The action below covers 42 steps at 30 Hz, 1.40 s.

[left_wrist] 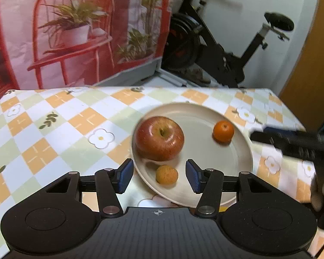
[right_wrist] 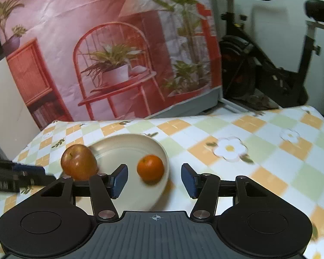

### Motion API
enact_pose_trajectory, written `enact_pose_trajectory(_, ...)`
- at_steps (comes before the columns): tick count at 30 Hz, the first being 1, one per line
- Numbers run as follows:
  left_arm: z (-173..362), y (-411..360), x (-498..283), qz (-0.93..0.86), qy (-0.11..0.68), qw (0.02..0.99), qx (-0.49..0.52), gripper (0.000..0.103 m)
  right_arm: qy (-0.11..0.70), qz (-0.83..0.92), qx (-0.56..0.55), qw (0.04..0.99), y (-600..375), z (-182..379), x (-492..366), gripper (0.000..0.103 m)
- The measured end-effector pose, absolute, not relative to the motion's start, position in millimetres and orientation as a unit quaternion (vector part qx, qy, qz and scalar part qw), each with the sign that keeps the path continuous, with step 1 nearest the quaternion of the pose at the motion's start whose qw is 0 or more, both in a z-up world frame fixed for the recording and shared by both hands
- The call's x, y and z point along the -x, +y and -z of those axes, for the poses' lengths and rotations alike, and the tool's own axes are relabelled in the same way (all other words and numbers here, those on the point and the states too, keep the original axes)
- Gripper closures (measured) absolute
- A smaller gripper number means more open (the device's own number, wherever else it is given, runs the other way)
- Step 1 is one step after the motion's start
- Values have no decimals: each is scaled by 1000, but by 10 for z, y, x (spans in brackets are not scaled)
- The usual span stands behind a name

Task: Organize fruits
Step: 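Open both grippers to release the fruits onto the plate, then move both tools back from the plate toward the loose fruit cluster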

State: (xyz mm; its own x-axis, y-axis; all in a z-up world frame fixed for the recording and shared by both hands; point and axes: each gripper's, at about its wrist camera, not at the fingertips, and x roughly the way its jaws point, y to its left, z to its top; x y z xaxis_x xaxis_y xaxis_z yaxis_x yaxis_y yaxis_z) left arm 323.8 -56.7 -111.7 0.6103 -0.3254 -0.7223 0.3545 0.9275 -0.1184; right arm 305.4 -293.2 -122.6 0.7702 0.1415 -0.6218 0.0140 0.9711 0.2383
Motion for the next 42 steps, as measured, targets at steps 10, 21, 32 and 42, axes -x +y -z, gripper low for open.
enact_pose_trajectory(10, 824, -363, -2843, 170, 355, 919, 11, 47, 308, -1, -158, 938, -2974, 1138, -2354, 46)
enact_pose_trajectory(21, 811, -215, -2509, 151, 348, 925, 19, 46, 320, -16, -126, 939, -2680, 1072, -2027, 35)
enact_pose_trajectory(32, 820, -109, -2487, 147, 353, 924, 29, 46, 335, -62, -106, 934, -2427, 1029, -2019, 35)
enact_pose_trajectory(42, 892, -230, -2529, 181, 363, 914, 15, 52, 375, -100, -98, 916, -2267, 1131, -2125, 36)
